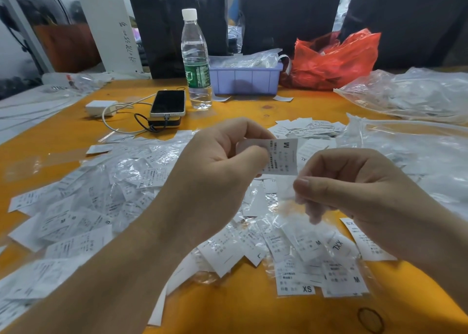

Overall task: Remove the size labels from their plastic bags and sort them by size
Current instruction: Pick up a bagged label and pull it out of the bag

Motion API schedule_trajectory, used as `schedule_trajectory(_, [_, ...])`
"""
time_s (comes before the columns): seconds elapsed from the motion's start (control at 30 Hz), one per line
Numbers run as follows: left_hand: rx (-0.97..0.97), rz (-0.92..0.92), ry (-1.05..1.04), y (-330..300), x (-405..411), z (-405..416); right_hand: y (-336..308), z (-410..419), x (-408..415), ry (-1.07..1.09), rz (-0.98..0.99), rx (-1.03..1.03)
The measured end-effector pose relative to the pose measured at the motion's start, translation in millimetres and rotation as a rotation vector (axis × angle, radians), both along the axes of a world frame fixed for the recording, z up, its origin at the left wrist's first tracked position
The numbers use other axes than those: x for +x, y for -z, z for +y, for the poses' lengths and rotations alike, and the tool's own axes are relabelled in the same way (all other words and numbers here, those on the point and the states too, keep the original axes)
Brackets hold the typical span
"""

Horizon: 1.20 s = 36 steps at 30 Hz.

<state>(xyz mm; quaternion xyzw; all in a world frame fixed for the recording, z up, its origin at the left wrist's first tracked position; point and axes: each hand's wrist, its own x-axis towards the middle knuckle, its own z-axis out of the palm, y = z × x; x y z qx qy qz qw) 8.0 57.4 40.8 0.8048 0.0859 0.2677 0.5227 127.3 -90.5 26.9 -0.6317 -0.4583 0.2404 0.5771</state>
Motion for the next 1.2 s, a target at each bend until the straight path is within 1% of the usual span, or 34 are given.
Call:
schedule_trajectory(0.43, [0.125, 0.017, -0.032, 4.6, 0.2, -1.0, -1.0, -0.8, 2.0, 0.020, -0.004, 0.036])
schedule_trajectory(0.77, [0.161, 0.079, 0.066, 8.6, 1.5, 0.2, 2.5, -1.5, 7.9, 0.025, -0.027, 0.012])
schedule_trajectory(0.9, [0.167, 0.088, 0.089, 11.1, 1.5, 0.3, 1.3, -2.4, 6.4, 0.001, -0.067, 0.007])
schedule_trajectory(1.03, [0.062, 0.024, 0.097, 12.1, 2.5, 4.1, 2.1, -2.1, 7.5, 0.010, -0.117, -0.019])
schedule_trajectory(1.2, [0.091, -0.057, 0.034, 15.8, 5.1, 4.5, 2.4, -0.2, 7.8, 0.033, -0.102, -0.002])
